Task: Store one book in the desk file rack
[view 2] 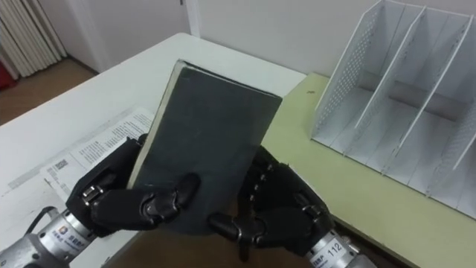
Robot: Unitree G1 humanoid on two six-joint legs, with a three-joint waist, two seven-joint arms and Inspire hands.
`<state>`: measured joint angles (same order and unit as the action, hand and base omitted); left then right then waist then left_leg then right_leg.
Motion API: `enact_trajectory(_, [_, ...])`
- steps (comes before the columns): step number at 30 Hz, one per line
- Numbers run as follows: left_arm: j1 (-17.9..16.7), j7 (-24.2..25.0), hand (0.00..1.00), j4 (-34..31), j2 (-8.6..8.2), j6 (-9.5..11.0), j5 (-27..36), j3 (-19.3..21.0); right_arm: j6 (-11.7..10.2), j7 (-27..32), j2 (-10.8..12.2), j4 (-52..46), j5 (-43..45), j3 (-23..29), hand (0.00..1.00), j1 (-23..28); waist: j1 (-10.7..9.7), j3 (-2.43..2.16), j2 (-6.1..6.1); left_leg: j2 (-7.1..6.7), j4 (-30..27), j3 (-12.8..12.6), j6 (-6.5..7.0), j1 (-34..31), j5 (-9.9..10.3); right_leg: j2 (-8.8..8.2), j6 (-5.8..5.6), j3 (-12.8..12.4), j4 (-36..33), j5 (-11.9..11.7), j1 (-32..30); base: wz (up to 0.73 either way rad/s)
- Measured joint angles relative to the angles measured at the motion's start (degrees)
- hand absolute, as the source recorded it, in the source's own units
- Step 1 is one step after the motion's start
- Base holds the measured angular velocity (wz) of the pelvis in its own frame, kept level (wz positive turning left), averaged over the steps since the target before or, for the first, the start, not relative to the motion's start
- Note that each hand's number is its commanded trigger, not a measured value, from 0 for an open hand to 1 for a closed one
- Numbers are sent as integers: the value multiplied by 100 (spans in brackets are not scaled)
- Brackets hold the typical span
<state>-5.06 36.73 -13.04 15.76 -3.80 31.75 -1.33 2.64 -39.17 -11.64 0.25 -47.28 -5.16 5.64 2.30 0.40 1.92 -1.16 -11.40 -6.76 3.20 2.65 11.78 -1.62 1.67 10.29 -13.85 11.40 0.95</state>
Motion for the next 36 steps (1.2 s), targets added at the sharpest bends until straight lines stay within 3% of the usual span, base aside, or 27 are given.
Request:
enact_trajectory(3, [25,111,100,27,104,-45,38,18,82,-231,-23,-41,-493,-72,0,0,66,-3,-6,5,-4,-35,0,-3,0,0,0,-18,0,-1,-18,-5])
enact_trajectory(10, [82,284,100,246,131,-102,37,210,309,-410,-106,-151,-741,-61,0,-13,135,-7,-10,6,-11,-25,0,-17,1,-3,1,1,-38,-3,-20,0])
enact_trajectory(23, [230,549,100,405,231,-106,75,304,376,-538,-376,-292,-743,-28,0,-13,147,-42,91,21,-38,-24,2,-71,4,-4,10,20,-113,-11,-88,0])
enact_trajectory(27, [232,623,100,405,391,-106,78,334,441,-606,-478,-293,-742,-26,0,-13,155,-37,99,22,-37,-24,1,-72,6,-5,10,32,-112,-11,-92,0])
enact_trajectory(31, [232,642,100,405,444,-106,77,343,451,-609,-478,-294,-742,-26,0,-14,164,-28,113,22,-36,-24,4,-97,8,-16,10,74,-115,-11,-118,0])
enact_trajectory(36, [234,658,100,427,577,-106,63,343,492,-609,-525,-294,-741,-26,0,-14,163,16,177,22,-34,-27,4,-98,8,-17,10,77,-115,-11,-117,0])
